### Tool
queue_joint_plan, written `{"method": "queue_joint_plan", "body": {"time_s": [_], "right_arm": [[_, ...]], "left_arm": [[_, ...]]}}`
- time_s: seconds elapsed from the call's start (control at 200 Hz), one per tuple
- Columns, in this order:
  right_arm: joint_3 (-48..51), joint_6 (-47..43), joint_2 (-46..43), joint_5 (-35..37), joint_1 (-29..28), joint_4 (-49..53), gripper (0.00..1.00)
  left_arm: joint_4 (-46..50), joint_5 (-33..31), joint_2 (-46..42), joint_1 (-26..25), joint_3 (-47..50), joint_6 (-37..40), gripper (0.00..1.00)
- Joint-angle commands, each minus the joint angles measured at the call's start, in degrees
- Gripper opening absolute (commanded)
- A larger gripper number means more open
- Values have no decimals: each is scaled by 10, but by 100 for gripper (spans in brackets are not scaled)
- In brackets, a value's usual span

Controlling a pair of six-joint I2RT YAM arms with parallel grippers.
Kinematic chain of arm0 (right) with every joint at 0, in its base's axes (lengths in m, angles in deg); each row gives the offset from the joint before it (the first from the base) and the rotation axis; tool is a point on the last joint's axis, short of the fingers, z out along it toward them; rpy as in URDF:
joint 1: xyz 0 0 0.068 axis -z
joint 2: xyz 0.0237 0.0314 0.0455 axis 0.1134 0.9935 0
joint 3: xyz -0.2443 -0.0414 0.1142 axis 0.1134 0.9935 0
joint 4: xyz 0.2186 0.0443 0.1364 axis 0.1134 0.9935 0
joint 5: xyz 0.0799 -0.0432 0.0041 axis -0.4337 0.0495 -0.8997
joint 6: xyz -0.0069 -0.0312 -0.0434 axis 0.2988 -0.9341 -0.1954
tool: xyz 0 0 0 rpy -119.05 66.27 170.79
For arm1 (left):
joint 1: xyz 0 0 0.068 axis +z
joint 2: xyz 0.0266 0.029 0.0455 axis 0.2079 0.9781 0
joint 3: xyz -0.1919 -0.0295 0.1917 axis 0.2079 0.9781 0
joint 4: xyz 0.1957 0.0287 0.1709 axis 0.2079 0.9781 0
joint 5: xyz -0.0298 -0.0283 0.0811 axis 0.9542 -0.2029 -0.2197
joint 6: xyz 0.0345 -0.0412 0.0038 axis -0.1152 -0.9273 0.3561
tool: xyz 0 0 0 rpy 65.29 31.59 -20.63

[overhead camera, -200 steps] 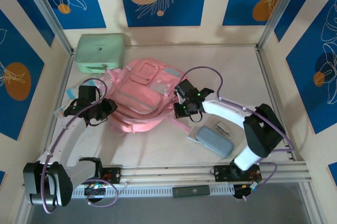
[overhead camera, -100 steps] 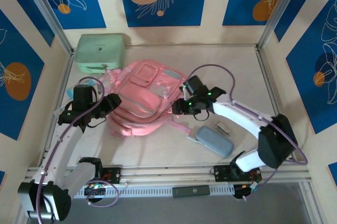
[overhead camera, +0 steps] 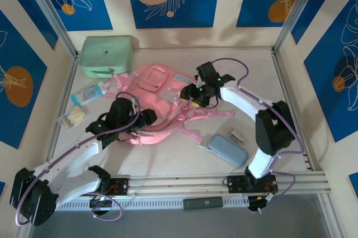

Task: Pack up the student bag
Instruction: Rotate the student bag at the center of the table.

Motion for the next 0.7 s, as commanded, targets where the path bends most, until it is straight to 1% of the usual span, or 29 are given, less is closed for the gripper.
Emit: {"method": "queue_joint_plan", "body": {"time_s": [0.0,0.02,0.08,0.185,0.25,0.345,0.49,0.55,0.595,0.695], "right_arm": [[-44,43,36,31,3,36,60],[-47,48,42,31,4,34,59],[-52,49,57,15,4,13,52],[-87,45,92,30,-1,40,48],[-77,47,96,34,-2,31,44],[-67,55,99,45,-4,18,45],[-77,52,118,56,-13,26,52],[-73,51,125,54,-16,12,53],[-72,53,133,54,-15,3,50],[-78,54,148,40,-15,-13,38]], "left_arm": [[-46,-40,9,-7,21,-24,61],[-42,-45,10,-6,22,-24,61],[-33,-59,12,-7,24,-20,61],[-34,-68,17,-6,33,-20,61],[-33,-66,22,-6,35,-17,61],[-25,-71,27,-7,39,-19,60],[-20,-69,35,-6,37,-12,61],[-17,-73,38,-6,38,-8,62],[-14,-76,42,-5,39,-8,62],[-17,-77,53,-4,38,-6,63]]}}
